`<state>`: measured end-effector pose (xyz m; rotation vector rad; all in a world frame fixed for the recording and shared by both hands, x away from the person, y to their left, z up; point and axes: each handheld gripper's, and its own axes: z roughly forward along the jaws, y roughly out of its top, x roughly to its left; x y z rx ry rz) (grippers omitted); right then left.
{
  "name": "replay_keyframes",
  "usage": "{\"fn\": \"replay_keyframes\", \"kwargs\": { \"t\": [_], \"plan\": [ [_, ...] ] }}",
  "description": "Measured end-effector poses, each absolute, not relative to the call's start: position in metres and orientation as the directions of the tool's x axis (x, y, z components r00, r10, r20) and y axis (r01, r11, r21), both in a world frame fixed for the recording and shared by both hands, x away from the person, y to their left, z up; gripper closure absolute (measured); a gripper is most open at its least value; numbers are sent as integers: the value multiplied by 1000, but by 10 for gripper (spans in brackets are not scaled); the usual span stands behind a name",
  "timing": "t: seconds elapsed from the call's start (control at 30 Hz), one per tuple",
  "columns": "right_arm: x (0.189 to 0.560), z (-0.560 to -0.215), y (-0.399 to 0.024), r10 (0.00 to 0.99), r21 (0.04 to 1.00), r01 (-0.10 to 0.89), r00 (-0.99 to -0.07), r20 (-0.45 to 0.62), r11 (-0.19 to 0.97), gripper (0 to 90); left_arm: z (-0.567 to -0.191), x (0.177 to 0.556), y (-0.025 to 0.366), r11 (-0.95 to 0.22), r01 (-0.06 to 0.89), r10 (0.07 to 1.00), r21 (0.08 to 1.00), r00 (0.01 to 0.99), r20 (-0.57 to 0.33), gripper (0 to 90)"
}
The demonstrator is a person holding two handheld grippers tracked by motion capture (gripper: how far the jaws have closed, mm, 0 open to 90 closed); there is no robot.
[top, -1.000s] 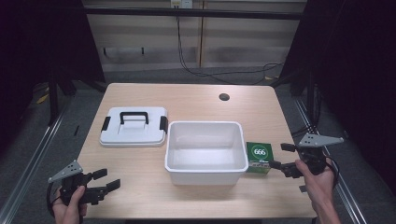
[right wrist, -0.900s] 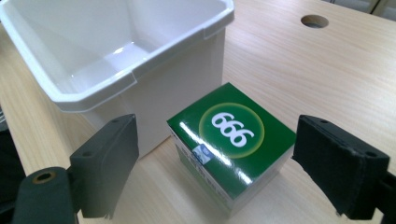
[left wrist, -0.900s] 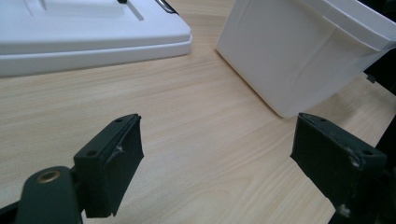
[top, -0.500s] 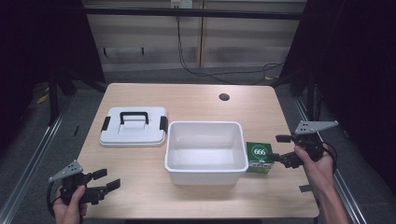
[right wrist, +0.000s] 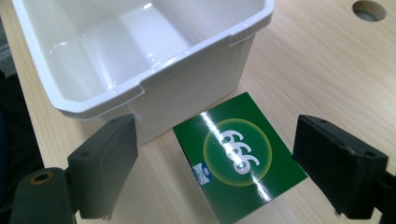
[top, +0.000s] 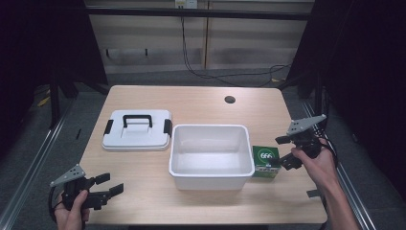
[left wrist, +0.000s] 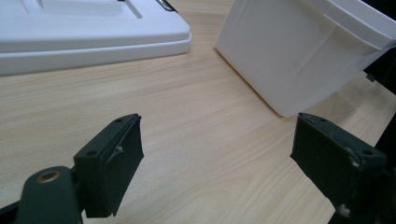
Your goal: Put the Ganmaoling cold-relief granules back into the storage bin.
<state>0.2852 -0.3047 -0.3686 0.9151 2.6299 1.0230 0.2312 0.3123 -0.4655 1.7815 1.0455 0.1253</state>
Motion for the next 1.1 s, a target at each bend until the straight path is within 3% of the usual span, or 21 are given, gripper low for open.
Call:
{"fn": "replay_keyframes", "kwargs": {
  "t": [0.4,0.67,1.1],
  "plan": [
    [304,-365,-297,509,538,451,-859,47,712,138,-465,231,312,-104,591,693,800,620,-368,162],
    [316,-367,-298,520,462,489,-851,68,740,134,-466,231,312,-101,594,692,798,618,-373,162],
    [333,-375,-271,376,308,358,-926,0,881,89,-466,231,312,-102,593,695,799,617,-369,162]
  ]
}}
